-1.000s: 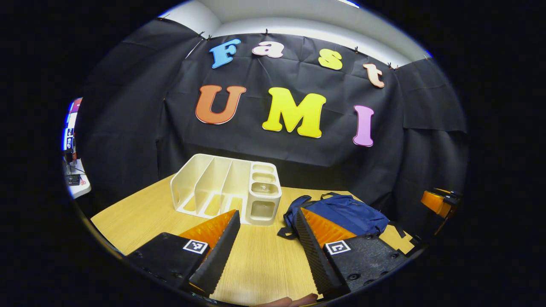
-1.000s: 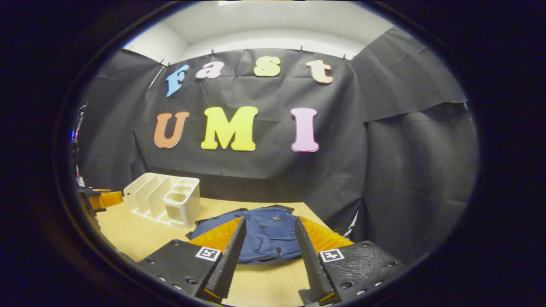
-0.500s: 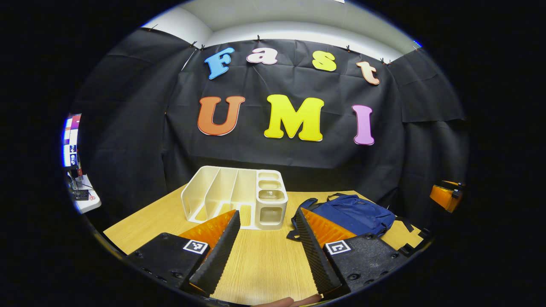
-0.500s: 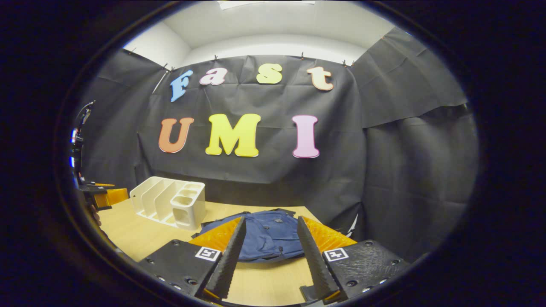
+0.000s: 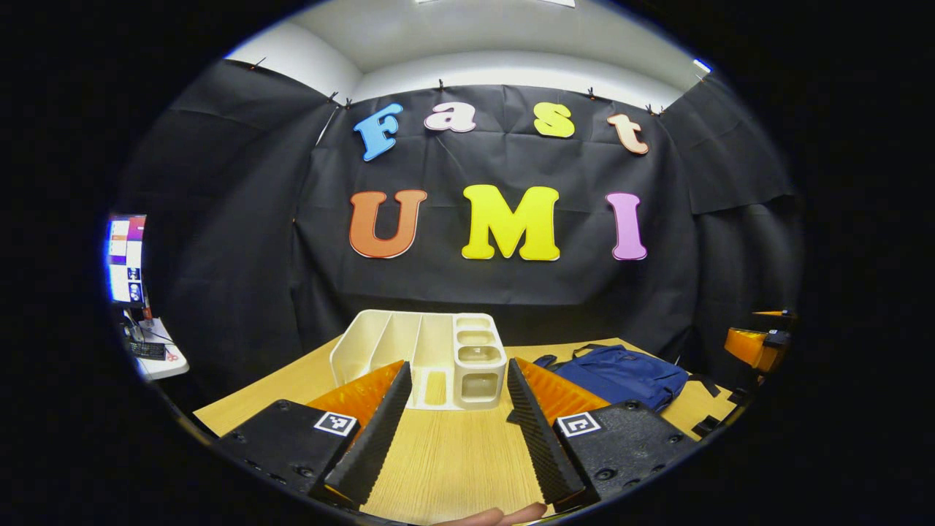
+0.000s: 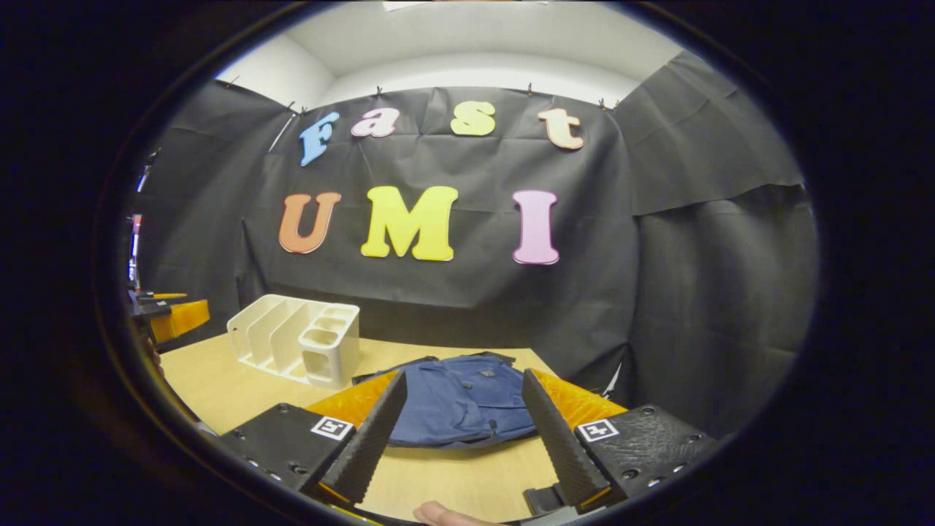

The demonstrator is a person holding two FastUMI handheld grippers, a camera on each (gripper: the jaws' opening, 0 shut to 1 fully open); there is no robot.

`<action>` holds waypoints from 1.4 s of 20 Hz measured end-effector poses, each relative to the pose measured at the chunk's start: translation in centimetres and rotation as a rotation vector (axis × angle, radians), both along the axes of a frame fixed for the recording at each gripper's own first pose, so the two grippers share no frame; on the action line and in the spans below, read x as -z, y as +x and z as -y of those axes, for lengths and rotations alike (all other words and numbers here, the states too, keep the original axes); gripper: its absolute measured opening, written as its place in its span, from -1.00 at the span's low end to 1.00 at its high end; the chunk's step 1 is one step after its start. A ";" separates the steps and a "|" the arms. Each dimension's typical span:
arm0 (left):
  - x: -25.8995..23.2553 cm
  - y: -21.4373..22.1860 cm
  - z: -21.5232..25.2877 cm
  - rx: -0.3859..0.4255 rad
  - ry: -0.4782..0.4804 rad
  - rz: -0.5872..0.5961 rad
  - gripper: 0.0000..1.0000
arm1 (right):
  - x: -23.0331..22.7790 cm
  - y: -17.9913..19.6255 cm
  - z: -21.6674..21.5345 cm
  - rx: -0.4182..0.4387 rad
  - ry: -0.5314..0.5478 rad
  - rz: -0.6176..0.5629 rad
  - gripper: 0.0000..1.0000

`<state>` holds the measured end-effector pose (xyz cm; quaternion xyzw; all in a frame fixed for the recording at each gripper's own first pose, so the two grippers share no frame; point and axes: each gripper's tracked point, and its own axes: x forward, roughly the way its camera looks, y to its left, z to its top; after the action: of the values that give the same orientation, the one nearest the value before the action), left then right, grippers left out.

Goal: Open the schoolbag, grab two books from the bookshelf and put them into the schoolbag.

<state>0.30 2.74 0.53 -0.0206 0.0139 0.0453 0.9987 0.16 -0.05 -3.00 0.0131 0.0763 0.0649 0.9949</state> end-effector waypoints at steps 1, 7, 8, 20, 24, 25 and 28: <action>0.1 0.2 0.0 -0.007 -0.001 0.003 0.69 | 0.0 0.0 -0.1 -0.001 -0.007 0.000 0.91; 0.4 0.7 -1.0 -0.053 0.005 0.011 0.83 | 0.6 -0.2 -0.9 -0.022 -0.022 -0.006 0.96; 0.6 0.8 -1.1 -0.057 0.001 0.004 0.84 | 0.6 -0.2 -1.0 -0.025 -0.020 -0.007 0.96; 1.9 1.1 0.5 0.007 0.000 -0.042 0.87 | 1.6 -0.2 -0.9 -0.028 -0.018 -0.022 0.91; 2.4 1.2 0.6 0.010 -0.001 -0.060 0.88 | 1.7 -0.3 -1.0 -0.034 -0.028 -0.024 0.90; 2.6 1.2 0.6 0.009 0.002 -0.067 0.88 | 1.7 -0.3 -1.1 -0.035 -0.031 -0.024 0.91; 2.7 1.3 0.5 0.003 0.005 -0.075 0.88 | 1.9 -0.2 -1.2 -0.038 -0.034 -0.025 0.90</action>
<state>1.55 2.26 -2.14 -0.0165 0.0514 0.0447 0.9975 0.00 1.11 -4.89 -0.0043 0.0901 0.0822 0.9925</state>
